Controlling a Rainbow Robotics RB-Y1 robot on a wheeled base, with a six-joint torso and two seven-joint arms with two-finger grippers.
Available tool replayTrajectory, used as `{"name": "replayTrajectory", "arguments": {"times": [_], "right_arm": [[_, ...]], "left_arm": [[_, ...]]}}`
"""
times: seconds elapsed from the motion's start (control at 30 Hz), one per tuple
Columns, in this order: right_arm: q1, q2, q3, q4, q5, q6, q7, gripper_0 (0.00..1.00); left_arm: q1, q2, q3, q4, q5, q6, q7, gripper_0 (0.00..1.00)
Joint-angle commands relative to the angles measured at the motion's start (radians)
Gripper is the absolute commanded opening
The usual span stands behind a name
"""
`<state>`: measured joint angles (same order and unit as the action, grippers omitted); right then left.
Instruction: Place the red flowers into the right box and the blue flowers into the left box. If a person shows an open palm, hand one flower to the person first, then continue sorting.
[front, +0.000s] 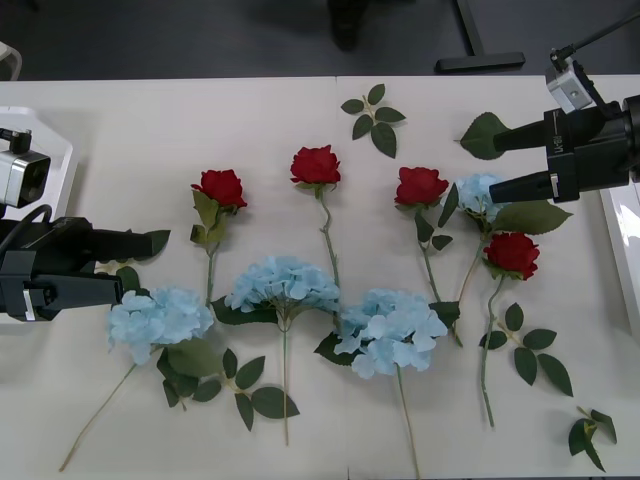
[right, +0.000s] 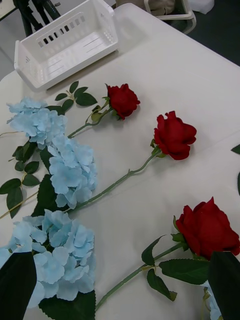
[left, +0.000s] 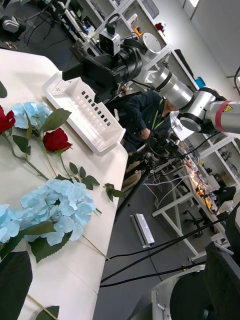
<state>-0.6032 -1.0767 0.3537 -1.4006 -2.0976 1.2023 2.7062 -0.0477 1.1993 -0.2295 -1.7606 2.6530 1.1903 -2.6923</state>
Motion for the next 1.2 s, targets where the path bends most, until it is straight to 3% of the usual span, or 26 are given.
{"name": "replayTrajectory", "arguments": {"times": [0.03,0.37,0.53,0.63,0.87,1.03,1.2], "right_arm": [[0.066,-0.052,0.013,-0.004,0.027,-0.009,-0.001,1.00],[0.076,-0.108,0.008,0.000,0.045,-0.029,-0.001,1.00],[0.088,-0.114,0.008,0.000,0.177,0.017,-0.001,1.00],[0.091,-0.114,0.008,-0.001,0.284,0.088,-0.006,1.00],[0.114,-0.112,0.008,-0.070,0.459,0.243,-0.743,1.00],[0.166,-0.080,0.008,-0.152,0.553,0.194,-1.126,1.00],[0.197,-0.035,0.008,-0.212,0.663,0.155,-1.289,1.00]], "left_arm": [[0.002,-0.056,-0.022,0.018,-0.001,0.012,-0.013,1.00],[0.002,-0.017,0.157,0.007,-0.047,0.028,-0.013,1.00],[0.129,0.002,0.349,-0.077,-0.160,0.046,0.218,1.00],[0.258,0.002,0.450,-0.126,-0.214,0.066,0.342,1.00],[0.453,-0.001,0.627,-0.137,-0.393,0.196,0.442,1.00],[0.496,-0.026,0.636,-0.085,-0.538,0.239,0.443,1.00],[0.486,-0.046,0.605,-0.076,-0.694,0.236,0.427,1.00]]}}
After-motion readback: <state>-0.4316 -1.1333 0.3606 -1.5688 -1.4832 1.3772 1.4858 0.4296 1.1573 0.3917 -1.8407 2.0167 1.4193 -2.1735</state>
